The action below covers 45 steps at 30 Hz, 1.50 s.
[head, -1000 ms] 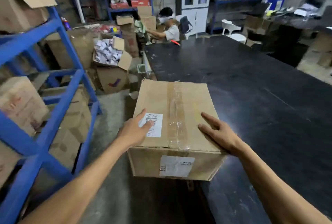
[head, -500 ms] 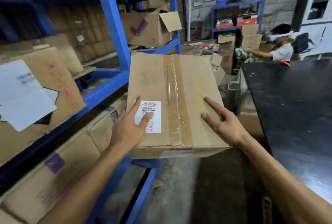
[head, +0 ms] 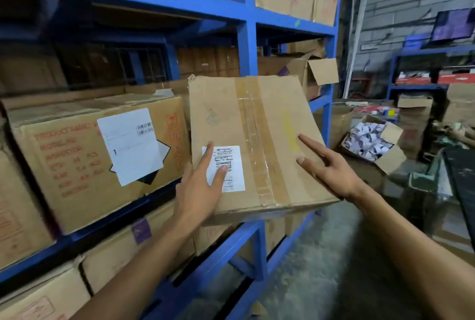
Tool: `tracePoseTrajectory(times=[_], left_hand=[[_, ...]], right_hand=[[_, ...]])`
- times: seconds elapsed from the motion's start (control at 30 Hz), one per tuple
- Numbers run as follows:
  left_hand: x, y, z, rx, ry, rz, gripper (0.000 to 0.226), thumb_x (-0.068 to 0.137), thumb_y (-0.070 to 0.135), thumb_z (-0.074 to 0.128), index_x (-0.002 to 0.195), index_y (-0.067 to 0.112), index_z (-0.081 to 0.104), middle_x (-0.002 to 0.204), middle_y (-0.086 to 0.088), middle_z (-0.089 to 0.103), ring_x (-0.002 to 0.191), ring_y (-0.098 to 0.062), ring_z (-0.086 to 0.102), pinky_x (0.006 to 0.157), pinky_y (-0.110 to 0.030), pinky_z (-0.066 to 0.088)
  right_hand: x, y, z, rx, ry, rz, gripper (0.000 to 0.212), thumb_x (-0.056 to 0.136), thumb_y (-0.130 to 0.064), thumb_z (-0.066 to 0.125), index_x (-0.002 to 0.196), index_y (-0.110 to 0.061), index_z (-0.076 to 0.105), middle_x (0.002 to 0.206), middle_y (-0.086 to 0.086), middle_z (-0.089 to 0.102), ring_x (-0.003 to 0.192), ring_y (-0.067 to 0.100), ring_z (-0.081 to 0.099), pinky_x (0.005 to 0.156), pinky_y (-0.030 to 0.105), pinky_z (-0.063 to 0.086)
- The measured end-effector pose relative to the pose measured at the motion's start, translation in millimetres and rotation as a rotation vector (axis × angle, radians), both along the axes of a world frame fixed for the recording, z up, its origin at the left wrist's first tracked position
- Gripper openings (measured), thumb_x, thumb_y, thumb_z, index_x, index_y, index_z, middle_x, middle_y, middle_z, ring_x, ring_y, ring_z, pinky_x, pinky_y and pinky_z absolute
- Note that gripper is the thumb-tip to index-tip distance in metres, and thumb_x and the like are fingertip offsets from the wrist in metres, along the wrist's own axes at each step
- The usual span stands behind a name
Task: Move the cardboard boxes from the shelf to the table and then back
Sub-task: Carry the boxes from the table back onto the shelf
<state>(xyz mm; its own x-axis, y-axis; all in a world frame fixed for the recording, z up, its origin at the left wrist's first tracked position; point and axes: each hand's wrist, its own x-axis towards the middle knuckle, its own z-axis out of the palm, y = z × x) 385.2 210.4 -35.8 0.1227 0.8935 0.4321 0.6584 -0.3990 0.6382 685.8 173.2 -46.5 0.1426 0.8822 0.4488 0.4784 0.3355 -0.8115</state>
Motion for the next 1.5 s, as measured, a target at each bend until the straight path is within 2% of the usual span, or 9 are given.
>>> tracePoseTrajectory(times=[0.53,0.67,0.8,0.9,1.0,1.2,1.33,1.43,1.5], left_hand=[[64.6,19.5,54.1,0.036,-0.097,0.356,0.049,0.098,0.048,0.05,0.146,0.044,0.041,0.147,0.019,0.045,0.134,-0.008,0.042,0.094,-0.021,0.031],[92.2,21.7,50.9,0.07,-0.046,0.45,0.049,0.096,0.045,0.055,0.144,0.042,0.045,0.151,0.008,0.045,0.137,-0.017,0.041,0.104,-0.027,0.034],[126.0,30.2,60.9,-0.025,-0.01,0.518,0.049,0.099,0.041,0.05,0.147,0.039,0.041,0.152,-0.001,0.04,0.142,-0.023,0.032,0.108,-0.031,0.029],[148.3,23.2,67.8,0.004,0.286,0.637,0.061,0.094,0.064,0.037,0.151,0.043,0.029,0.158,-0.007,0.025,0.144,-0.034,0.025,0.111,-0.043,0.029],[184.5,17.7,65.4,0.013,0.723,0.45,0.084,0.077,0.089,0.024,0.15,0.054,0.003,0.166,0.007,-0.005,0.152,-0.03,-0.005,0.12,-0.053,0.009],[191.9,44.4,68.7,0.013,0.987,0.382,0.086,0.083,0.081,0.038,0.147,0.057,-0.013,0.165,0.013,-0.009,0.152,-0.033,-0.005,0.12,-0.055,0.005],[179.3,56.5,92.6,0.053,0.983,0.452,0.082,0.081,0.084,0.033,0.148,0.058,-0.005,0.164,0.018,0.004,0.152,-0.028,0.01,0.12,-0.048,0.017],[167.0,70.9,106.0,0.202,0.933,0.604,0.072,0.084,0.08,0.033,0.15,0.054,0.016,0.156,0.018,0.034,0.141,-0.023,0.037,0.106,-0.043,0.035],[154.7,82.9,105.2,0.35,0.9,0.728,0.066,0.088,0.076,0.03,0.147,0.047,0.03,0.14,0.01,0.054,0.125,-0.025,0.051,0.101,-0.046,0.037]], right_hand=[[77.3,172.5,96.4,-0.02,-0.126,0.505,0.046,0.09,-0.031,0.07,0.133,-0.039,0.058,0.118,-0.037,0.05,0.089,-0.032,0.05,0.068,-0.005,0.037],[86.2,192.8,80.0,-0.099,-0.062,0.564,0.045,0.092,-0.024,0.068,0.135,-0.035,0.058,0.116,-0.029,0.052,0.073,-0.032,0.051,0.059,-0.005,0.037],[96.0,214.7,85.9,-0.163,-0.057,0.591,0.045,0.092,-0.028,0.067,0.136,-0.036,0.058,0.131,-0.016,0.05,0.084,-0.021,0.049,0.057,-0.005,0.036],[96.8,231.4,99.2,-0.183,-0.093,0.629,0.044,0.091,-0.033,0.069,0.133,-0.041,0.06,0.132,-0.017,0.052,0.091,-0.015,0.05,0.064,-0.001,0.04],[94.3,242.5,110.8,-0.254,-0.084,0.676,0.044,0.091,-0.035,0.068,0.132,-0.045,0.059,0.115,-0.024,0.056,0.09,-0.005,0.058,0.061,0.008,0.047],[87.5,254.7,128.4,-0.239,-0.249,0.657,0.044,0.095,-0.042,0.062,0.138,-0.042,0.055,0.135,-0.011,0.05,0.099,0.0,0.055,0.078,0.016,0.044],[77.6,251.1,137.4,-0.046,-0.635,0.374,0.042,0.095,-0.057,0.05,0.133,-0.042,0.059,0.147,0.0,0.05,0.133,0.023,0.045,0.107,0.038,0.038],[73.8,227.5,124.2,0.124,-0.592,0.175,0.045,0.093,-0.068,0.034,0.123,-0.047,0.059,0.136,0.0,0.055,0.126,0.032,0.045,0.094,0.047,0.043],[63.7,216.8,101.9,0.303,-0.535,0.069,0.047,0.095,-0.065,0.033,0.136,-0.048,0.048,0.152,0.003,0.038,0.139,0.034,0.028,0.104,0.053,0.033]])
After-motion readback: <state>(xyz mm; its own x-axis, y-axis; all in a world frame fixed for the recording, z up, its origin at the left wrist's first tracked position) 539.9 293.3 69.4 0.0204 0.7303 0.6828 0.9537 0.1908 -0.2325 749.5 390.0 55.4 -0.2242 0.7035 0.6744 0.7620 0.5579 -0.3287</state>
